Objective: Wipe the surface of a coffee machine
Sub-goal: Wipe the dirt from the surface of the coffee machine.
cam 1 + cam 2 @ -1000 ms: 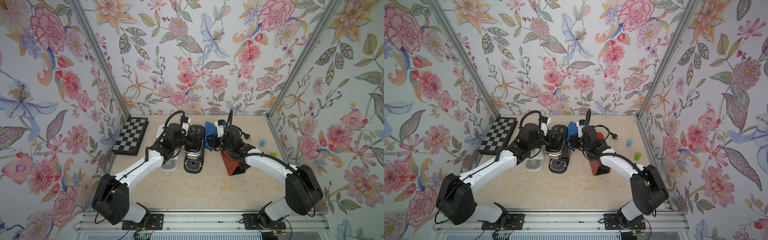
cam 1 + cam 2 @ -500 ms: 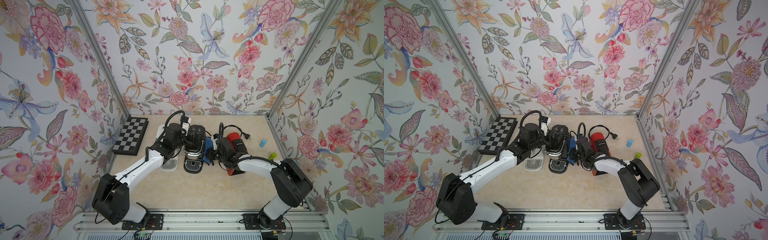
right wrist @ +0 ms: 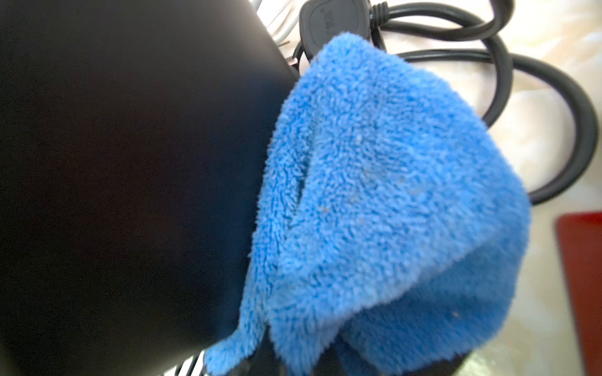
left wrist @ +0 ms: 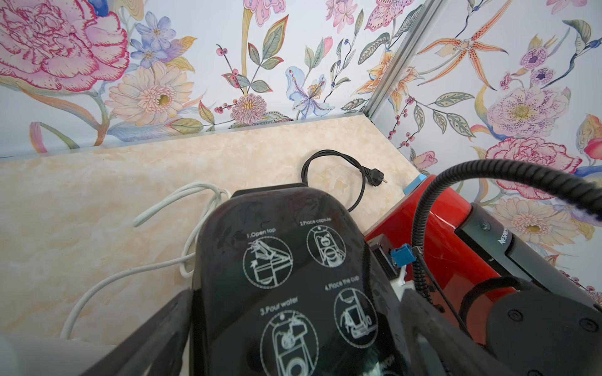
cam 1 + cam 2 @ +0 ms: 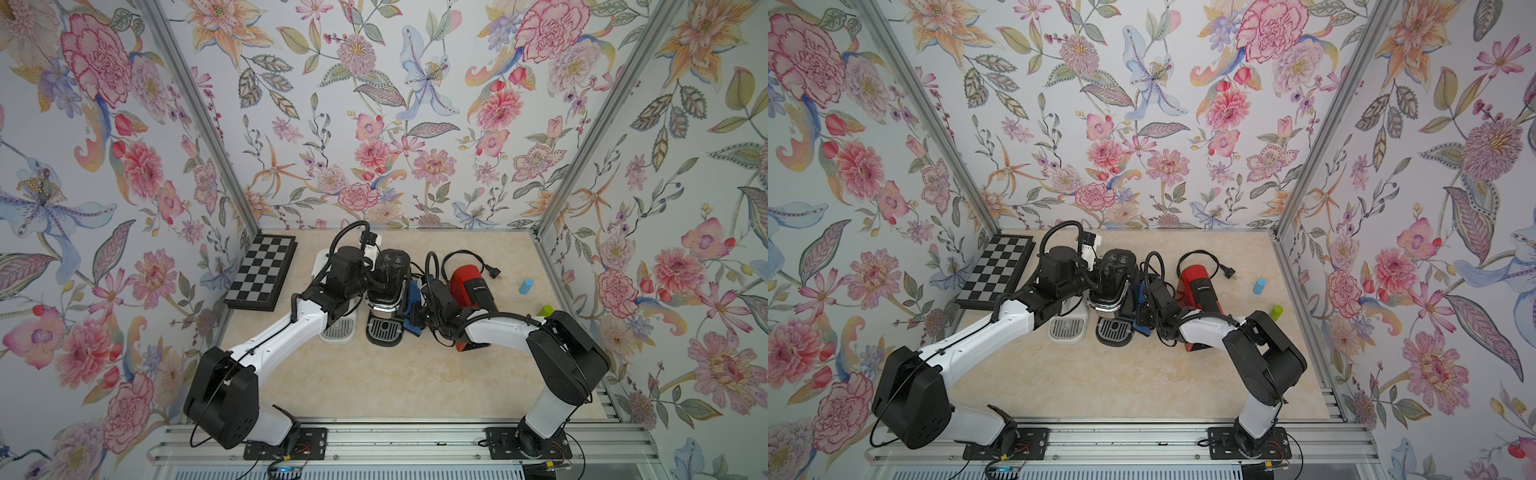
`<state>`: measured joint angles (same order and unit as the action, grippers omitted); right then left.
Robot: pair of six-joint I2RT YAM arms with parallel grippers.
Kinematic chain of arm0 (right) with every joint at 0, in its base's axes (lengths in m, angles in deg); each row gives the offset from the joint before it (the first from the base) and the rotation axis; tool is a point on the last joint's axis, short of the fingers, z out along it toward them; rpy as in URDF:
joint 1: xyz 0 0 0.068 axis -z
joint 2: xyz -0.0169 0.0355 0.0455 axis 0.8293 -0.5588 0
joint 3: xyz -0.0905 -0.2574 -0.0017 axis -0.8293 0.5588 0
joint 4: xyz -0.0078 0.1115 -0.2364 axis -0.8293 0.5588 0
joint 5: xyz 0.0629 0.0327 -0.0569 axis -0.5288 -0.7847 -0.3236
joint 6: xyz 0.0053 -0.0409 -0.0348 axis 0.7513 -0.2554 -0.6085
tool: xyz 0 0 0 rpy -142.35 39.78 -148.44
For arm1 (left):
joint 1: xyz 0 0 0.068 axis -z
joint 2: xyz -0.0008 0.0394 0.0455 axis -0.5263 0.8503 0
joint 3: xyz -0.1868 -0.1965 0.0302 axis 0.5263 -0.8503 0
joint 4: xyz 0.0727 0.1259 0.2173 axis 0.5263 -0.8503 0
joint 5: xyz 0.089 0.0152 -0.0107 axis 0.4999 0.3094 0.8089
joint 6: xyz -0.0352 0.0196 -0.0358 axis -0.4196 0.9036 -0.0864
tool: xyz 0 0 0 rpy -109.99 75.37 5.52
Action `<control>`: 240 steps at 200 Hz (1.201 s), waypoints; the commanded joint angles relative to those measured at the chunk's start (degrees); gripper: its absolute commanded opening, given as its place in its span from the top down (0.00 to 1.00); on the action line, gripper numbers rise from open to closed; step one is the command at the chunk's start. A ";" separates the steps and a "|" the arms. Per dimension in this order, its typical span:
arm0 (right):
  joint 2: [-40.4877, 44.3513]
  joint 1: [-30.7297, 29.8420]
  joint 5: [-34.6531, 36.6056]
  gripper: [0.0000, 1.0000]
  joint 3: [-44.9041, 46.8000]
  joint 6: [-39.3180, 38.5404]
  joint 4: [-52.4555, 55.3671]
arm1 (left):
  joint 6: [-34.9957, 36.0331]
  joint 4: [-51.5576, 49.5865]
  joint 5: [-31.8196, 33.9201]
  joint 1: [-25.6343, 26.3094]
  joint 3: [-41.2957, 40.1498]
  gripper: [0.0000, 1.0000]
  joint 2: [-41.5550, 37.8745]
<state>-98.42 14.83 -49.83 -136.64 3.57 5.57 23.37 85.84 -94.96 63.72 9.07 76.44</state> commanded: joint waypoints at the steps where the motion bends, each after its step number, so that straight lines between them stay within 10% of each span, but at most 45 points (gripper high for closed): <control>1: 6.04 -1.36 -5.60 1.00 -3.74 -1.79 -1.30 | 0.91 -2.01 -1.27 1.70 0.80 0.01 1.38; 85: 16.01 1.50 -8.58 1.00 -10.00 -3.32 -0.22 | 0.95 -2.11 -1.25 1.70 0.89 0.01 1.29; 240: 2.86 2.49 -7.92 1.00 0.73 0.66 -8.77 | 1.08 -2.36 -1.32 1.78 1.02 0.01 1.72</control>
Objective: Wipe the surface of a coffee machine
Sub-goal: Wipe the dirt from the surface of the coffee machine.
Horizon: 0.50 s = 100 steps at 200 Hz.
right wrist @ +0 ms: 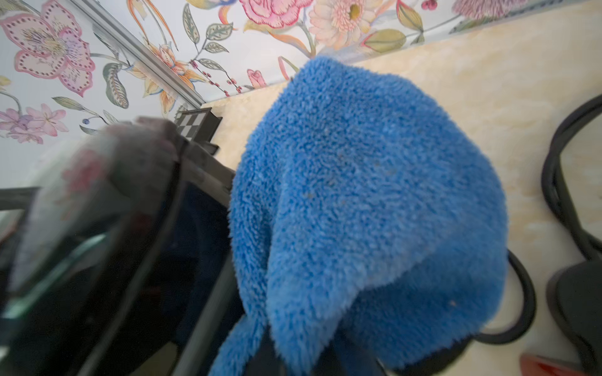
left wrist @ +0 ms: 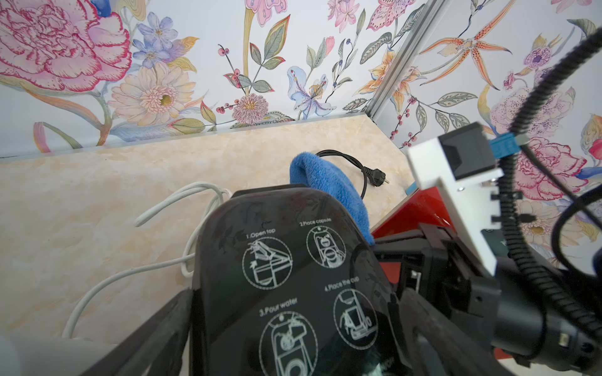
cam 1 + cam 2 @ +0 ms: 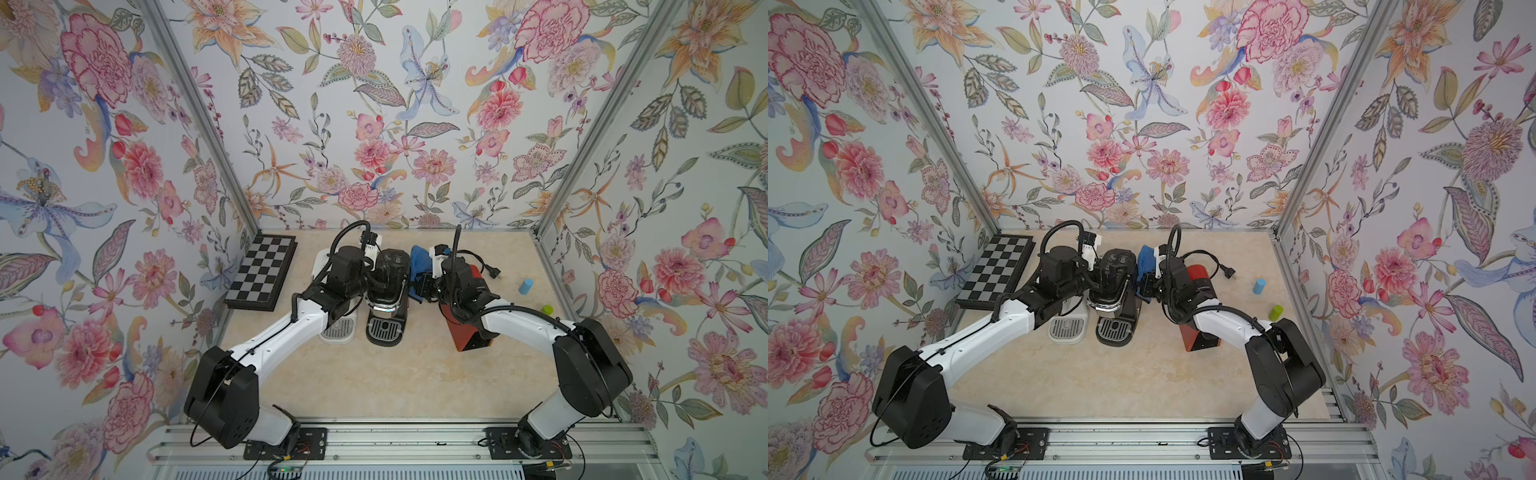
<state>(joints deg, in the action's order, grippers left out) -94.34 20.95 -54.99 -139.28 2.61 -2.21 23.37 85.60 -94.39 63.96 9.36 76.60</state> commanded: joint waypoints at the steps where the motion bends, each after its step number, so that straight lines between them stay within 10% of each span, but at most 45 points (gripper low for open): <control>1: -1.17 -3.66 -2.74 1.00 3.47 1.68 -1.07 | 1.08 -2.12 -1.86 1.54 0.76 0.01 1.57; 100: 0.85 -12.77 -1.32 1.00 12.70 8.61 -7.82 | 0.33 -5.39 1.64 1.96 1.52 0.01 0.17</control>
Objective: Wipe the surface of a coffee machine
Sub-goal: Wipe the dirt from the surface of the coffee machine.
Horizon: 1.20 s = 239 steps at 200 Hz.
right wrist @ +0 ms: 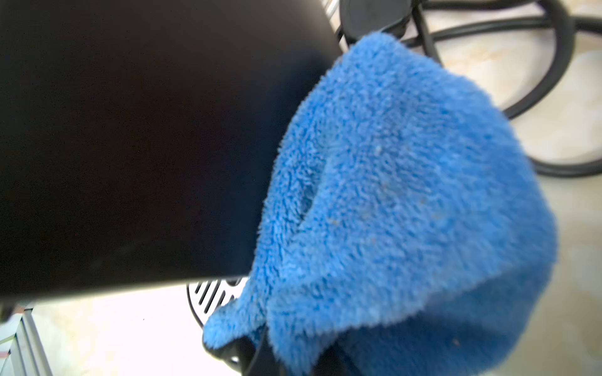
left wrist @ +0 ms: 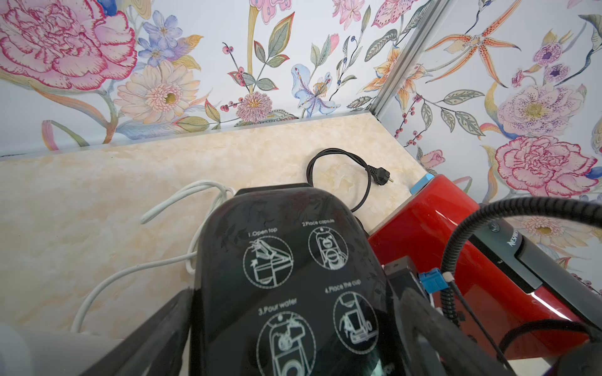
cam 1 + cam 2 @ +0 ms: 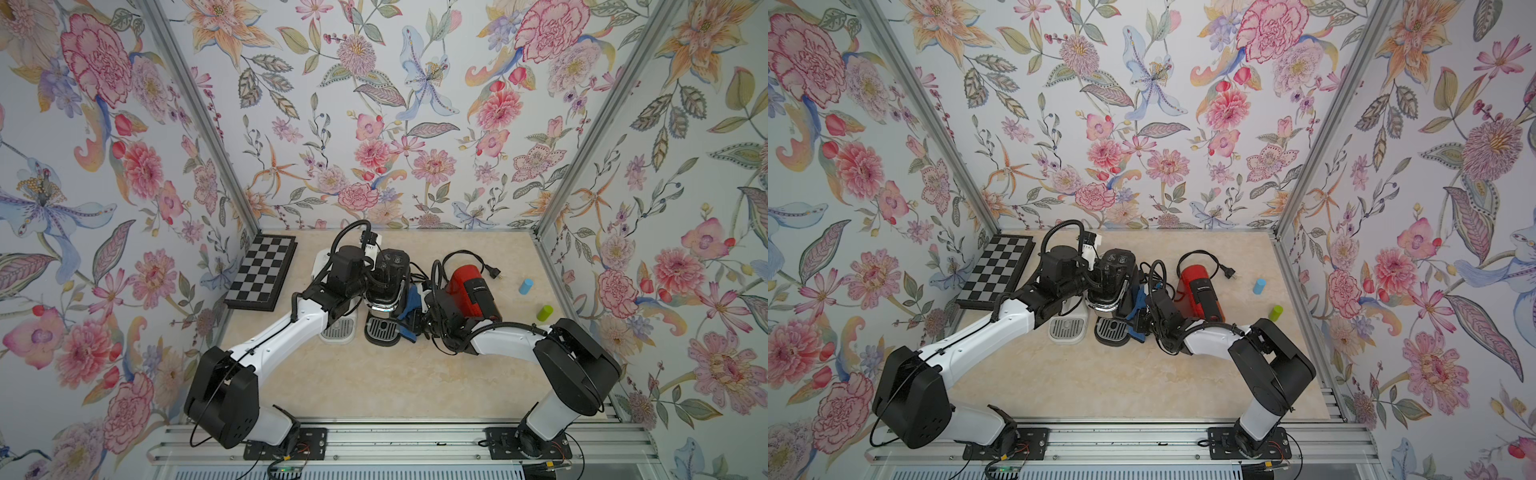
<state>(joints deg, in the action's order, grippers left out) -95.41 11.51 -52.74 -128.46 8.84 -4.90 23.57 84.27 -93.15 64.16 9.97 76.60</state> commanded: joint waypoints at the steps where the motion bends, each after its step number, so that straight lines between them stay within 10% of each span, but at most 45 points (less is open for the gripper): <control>1: 2.03 -3.36 -3.48 1.00 1.97 2.33 -5.09 | 0.12 -4.09 0.46 1.77 0.93 0.01 0.17; 111: 15.60 -2.36 -4.73 1.00 -4.82 -1.55 0.55 | -1.89 -8.00 2.52 2.14 -1.39 0.01 -5.21; 239: 10.93 4.44 -2.34 1.00 -1.52 -0.71 4.29 | -2.88 -10.55 3.57 4.42 -6.65 0.01 -6.50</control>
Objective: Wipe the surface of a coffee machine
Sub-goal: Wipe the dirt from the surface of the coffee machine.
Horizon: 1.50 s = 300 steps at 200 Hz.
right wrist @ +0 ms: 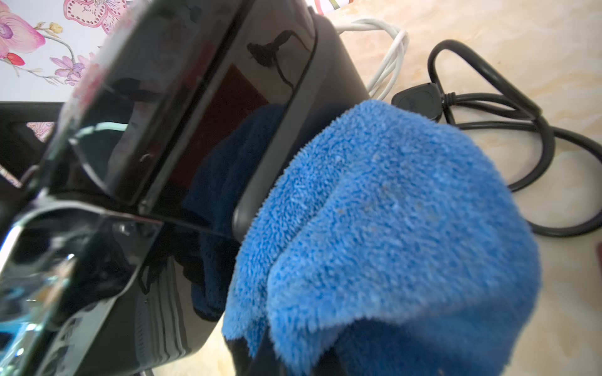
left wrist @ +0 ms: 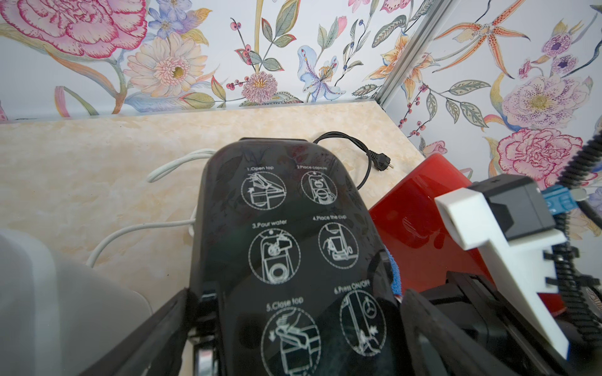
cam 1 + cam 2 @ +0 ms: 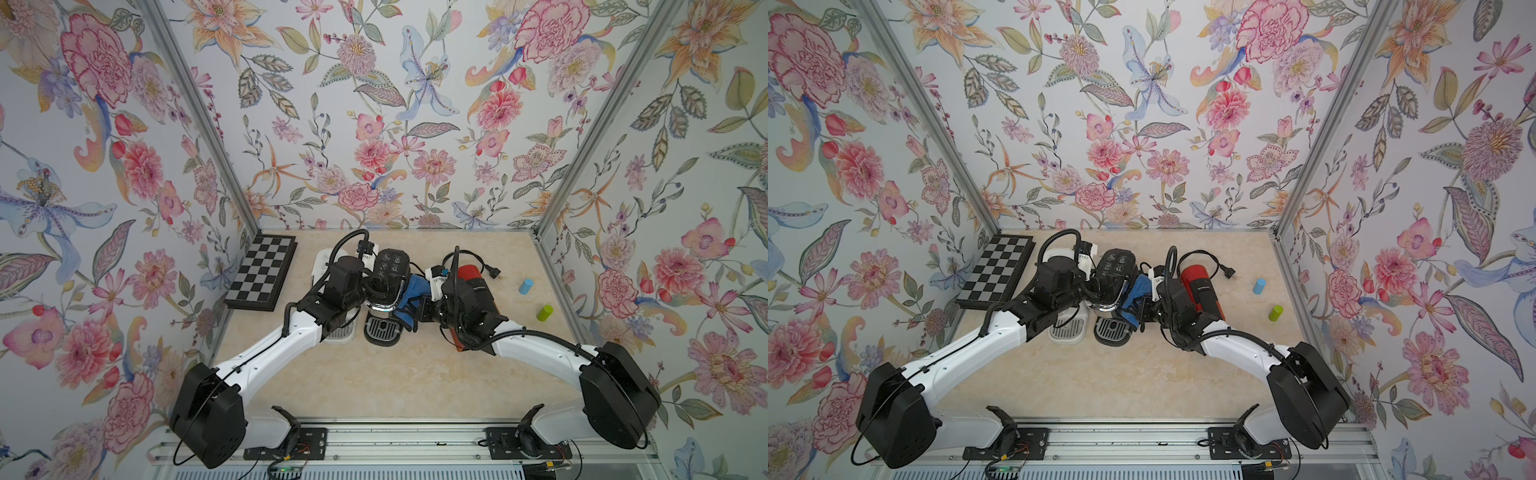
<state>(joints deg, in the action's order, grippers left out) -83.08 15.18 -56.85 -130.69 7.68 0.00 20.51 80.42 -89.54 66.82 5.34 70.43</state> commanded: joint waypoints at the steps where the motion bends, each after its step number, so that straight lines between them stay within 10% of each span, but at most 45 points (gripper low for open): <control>1: -1.39 0.76 1.82 1.00 0.70 0.45 -0.62 | 0.17 -6.83 0.02 1.76 -2.04 0.01 -0.39; 112: -10.58 -0.05 -0.11 1.00 5.90 4.17 -9.01 | 4.35 -13.22 4.53 1.84 2.16 0.01 0.09; 236: 2.43 1.48 3.05 1.00 -5.88 -5.52 7.83 | 9.49 -29.78 15.86 1.76 14.55 0.01 4.97; 300: 0.88 3.05 4.22 1.00 -10.54 -9.43 13.70 | 6.13 -28.28 9.73 1.84 10.52 0.01 5.43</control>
<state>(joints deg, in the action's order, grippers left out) -81.99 18.20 -54.47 -138.51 0.86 10.77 27.31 58.85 -78.37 68.90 19.43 73.71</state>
